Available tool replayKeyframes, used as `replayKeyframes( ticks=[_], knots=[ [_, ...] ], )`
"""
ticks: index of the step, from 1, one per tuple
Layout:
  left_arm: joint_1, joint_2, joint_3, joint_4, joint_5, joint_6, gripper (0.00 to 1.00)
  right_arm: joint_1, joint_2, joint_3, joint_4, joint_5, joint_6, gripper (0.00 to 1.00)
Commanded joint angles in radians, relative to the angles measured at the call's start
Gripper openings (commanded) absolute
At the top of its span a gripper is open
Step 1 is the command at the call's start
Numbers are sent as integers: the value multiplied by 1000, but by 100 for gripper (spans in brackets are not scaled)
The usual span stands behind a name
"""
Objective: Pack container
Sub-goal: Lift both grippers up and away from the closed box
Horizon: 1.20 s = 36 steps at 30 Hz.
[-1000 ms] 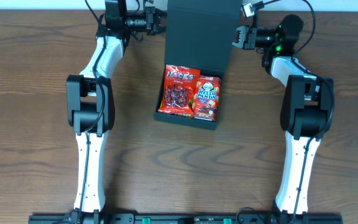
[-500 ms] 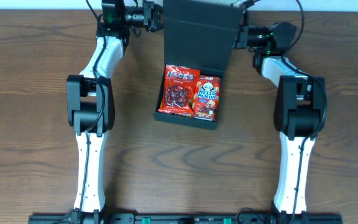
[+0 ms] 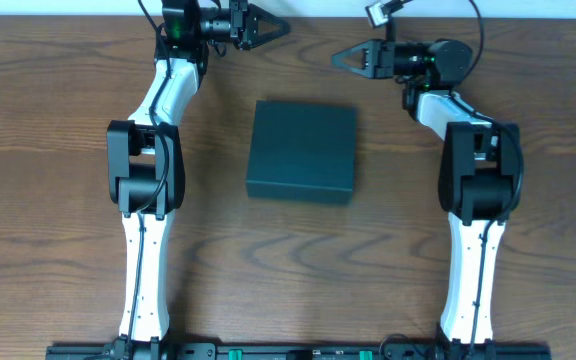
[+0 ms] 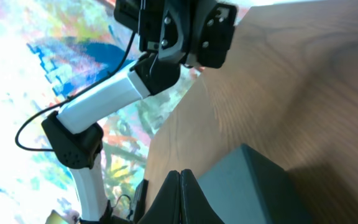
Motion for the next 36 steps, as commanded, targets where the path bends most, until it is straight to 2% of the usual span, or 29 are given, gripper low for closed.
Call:
replayKeyframes(
  ticks=[1, 4, 8, 10, 12, 13, 15, 17, 20, 23, 26, 29, 31, 32, 36],
  knots=[
    [6, 19, 8, 8, 16, 1, 6, -39, 4, 8, 7, -11, 10, 2],
    [6, 19, 8, 8, 14, 0, 6, -76, 4, 9, 7, -11, 9, 2],
    [-2, 19, 8, 8, -69, 2, 6, -133, 4, 9, 5, 14, 2, 1],
    [-2, 19, 8, 0, -133, 24, 6, -168, 4, 9, -74, 55, -89, 2],
    [7, 19, 8, -64, -212, 45, 6, -189, 4, 9, -252, 92, -225, 2],
    [14, 19, 8, -121, -253, 85, 6, -196, 4, 9, -366, 116, -318, 1],
    [33, 19, 8, -338, -386, 201, 6, -201, 4, 9, -645, 214, -523, 2],
    [42, 19, 8, -489, -483, 286, 6, -199, 4, 9, -771, 306, -620, 2],
    [44, 16, 8, -529, -555, 371, 6, -195, 3, 10, -772, 417, -694, 2],
    [39, -6, 8, -559, -691, 454, 6, -196, 3, 14, -796, 599, -742, 2],
    [38, -55, 24, -682, -818, 581, 6, -196, 2, 31, -852, 731, -763, 2],
    [30, -146, 106, -977, -1027, 763, 6, -192, -42, 101, -1078, 864, -792, 2],
    [13, -238, 206, -1192, -1160, 913, 6, -175, -122, 205, -1349, 955, -949, 2],
    [5, -275, 238, -1252, -1202, 958, 6, -161, -165, 254, -1493, 1022, -1039, 2],
    [-14, -392, 273, -1388, -1207, 1081, 6, -109, -321, 354, -1850, 1193, -1288, 2]
  ],
)
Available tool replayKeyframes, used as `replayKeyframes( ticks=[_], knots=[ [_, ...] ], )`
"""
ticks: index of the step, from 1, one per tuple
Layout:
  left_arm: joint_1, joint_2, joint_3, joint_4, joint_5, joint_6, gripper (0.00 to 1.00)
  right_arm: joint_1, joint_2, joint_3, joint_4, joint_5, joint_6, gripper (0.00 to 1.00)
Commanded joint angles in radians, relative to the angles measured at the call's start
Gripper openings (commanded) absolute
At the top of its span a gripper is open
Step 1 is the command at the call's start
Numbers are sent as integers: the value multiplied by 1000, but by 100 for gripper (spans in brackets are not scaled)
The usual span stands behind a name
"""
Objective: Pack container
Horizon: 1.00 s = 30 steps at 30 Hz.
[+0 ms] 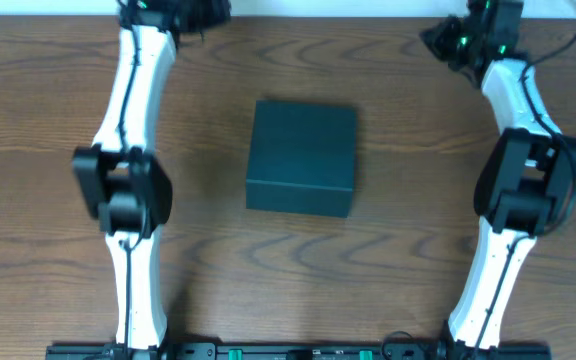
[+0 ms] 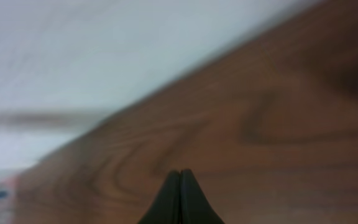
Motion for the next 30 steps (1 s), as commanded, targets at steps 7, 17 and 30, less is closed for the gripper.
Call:
replayKeyframes(
  ticks=[7, 17, 30],
  knots=[
    [-29, -154, 43, -309, 31, 355, 6, 130, -363, 73, -461, 278, -401, 1],
    [-110, -155, -45, -537, 71, 440, 6, 280, -430, 72, -960, 411, -647, 1],
    [-280, -541, -580, -343, -36, 455, 6, 244, -1288, -771, -504, 369, -641, 2]
  ],
)
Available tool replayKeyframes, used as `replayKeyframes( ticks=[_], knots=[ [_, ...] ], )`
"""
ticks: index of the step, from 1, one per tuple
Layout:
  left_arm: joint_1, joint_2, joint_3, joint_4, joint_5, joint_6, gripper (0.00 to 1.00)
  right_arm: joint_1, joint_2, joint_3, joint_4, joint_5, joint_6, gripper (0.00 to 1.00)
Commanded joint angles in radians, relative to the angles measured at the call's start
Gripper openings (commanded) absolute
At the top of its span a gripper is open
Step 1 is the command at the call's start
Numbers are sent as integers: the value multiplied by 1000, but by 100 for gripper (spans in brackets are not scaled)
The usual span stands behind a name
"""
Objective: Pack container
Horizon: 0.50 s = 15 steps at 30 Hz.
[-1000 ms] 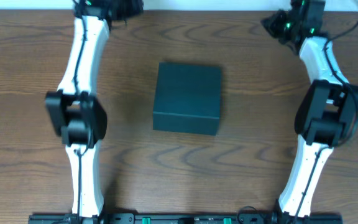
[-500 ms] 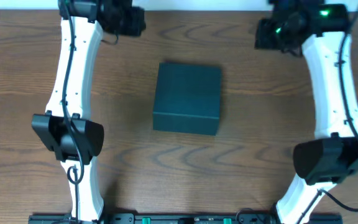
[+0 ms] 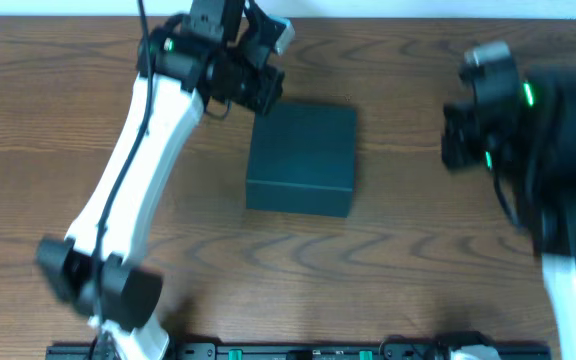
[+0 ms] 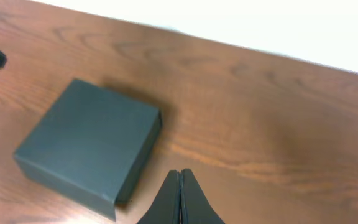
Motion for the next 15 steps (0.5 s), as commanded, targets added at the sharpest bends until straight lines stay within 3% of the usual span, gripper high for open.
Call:
replayKeyframes(
  ticks=[1, 6, 10, 15],
  knots=[
    [-27, -63, -177, 75, -54, 17, 6, -3, -114, -215, 38, 3, 33, 2],
    [-26, -44, -321, 251, -2, 18, 6, -1, -167, -411, 32, -127, 170, 2],
    [-26, 32, -323, 250, 145, 46, 6, 15, -124, -512, 84, -223, 233, 2],
    [-25, 119, -323, 233, 222, 67, 6, 43, -71, -608, 178, -377, 233, 2]
  ],
)
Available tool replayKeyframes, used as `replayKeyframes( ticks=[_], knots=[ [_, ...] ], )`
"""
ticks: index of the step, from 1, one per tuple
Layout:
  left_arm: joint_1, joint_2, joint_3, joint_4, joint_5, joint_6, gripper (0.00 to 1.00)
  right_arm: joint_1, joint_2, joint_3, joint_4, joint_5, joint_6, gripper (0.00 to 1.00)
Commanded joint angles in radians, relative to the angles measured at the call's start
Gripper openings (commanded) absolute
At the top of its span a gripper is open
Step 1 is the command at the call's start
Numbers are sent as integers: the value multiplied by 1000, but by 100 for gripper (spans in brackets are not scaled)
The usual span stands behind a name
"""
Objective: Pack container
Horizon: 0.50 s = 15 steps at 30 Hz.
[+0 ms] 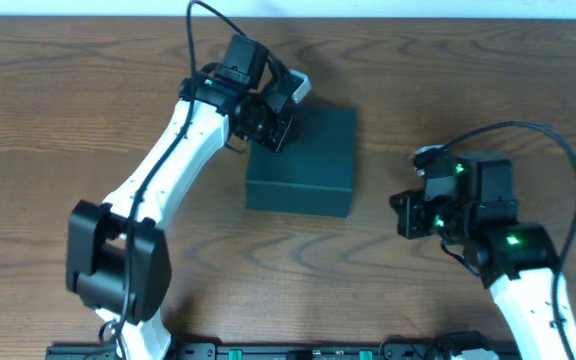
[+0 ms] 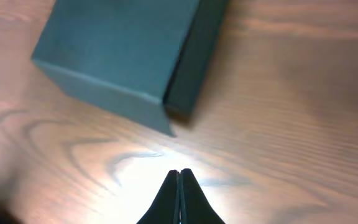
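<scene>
A dark teal closed box [image 1: 308, 165] lies in the middle of the wooden table; the right wrist view shows it at the top [image 2: 123, 50]. My left gripper [image 1: 276, 122] hangs over the box's far left corner. Its dark fingers blend into the box, so their state is hidden. To the right of the box and apart from it, my right gripper [image 1: 400, 215] is low over the bare wood. Its fingers [image 2: 179, 177] are pressed together with nothing between them and point toward the box's near right corner.
The wooden table [image 1: 58, 180] fills the view, its far edge running along the top [image 1: 418, 18]. The left arm [image 1: 158, 170] crosses the table's left half. A black cable [image 1: 558, 150] loops above the right arm.
The left gripper moved from just beyond the box's far left corner to over that corner. The right gripper came nearer and lower, and is now by the box's right side. The box has not moved.
Both grippers first hung beyond the box's far edge, facing each other, the right one shut. Then both arms stretched to the table's far edge. Later the left gripper was near the box's far left corner and the right arm at the right. Now both are close to the box.
</scene>
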Motion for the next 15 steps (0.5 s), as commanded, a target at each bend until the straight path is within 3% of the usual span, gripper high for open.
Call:
replayKeyframes(
  ticks=[1, 15],
  knots=[
    [4, 49, 4, -18, 83, 45, 6, 24, 28, -46, 49, -136, 25, 2],
    [9, 117, -2, -105, 101, 100, 6, 212, 241, -97, 289, -155, 131, 2]
  ],
)
